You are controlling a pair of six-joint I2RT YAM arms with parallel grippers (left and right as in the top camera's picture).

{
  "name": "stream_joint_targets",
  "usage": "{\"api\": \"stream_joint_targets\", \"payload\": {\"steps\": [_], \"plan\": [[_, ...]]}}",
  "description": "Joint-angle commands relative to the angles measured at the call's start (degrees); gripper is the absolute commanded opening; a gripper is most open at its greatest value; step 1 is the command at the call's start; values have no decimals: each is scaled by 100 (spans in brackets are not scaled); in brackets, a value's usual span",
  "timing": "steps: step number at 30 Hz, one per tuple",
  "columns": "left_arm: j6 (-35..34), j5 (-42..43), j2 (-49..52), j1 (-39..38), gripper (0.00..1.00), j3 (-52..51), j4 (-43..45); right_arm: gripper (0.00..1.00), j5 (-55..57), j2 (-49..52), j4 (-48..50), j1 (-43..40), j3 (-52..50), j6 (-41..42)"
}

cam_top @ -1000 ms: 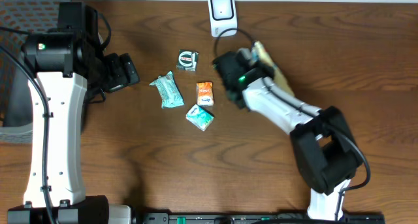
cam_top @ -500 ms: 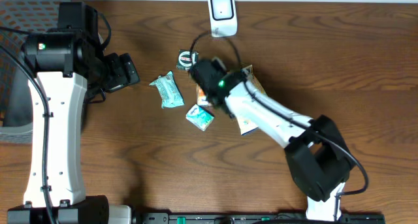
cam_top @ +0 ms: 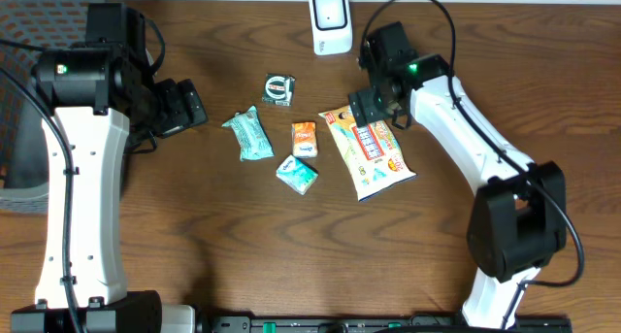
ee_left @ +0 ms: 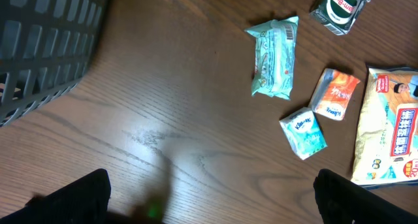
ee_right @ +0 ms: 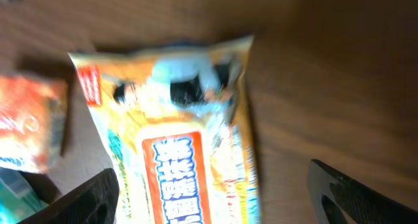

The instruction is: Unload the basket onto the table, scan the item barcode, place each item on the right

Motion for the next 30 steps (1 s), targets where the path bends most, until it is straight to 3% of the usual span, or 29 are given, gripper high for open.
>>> {"api": "stream_joint_targets", "payload": {"steps": [1,6,13,16,22,25,30], "plan": [[-74,-11,13,9,98,-31,-15,86,-629,315,70,11,-393,90],[-74,-11,13,9,98,-31,-15,79,-627,487,289,31,-728,92],[-72,-11,13,9,98,-31,-15,79,-623,527,621,31,-1231,92],[-72,-11,13,9,98,-31,-15,64,-623,527,748,44,-1386,92],[-72,-11,13,9,98,-31,-15,13,-627,522,721,57,-1169,404],[-72,-11,13,9,98,-31,-15,2,-629,514,691,52,-787,549],[-72,-11,13,9,98,-31,-15,1,-632,514,664,52,247,822]]}}
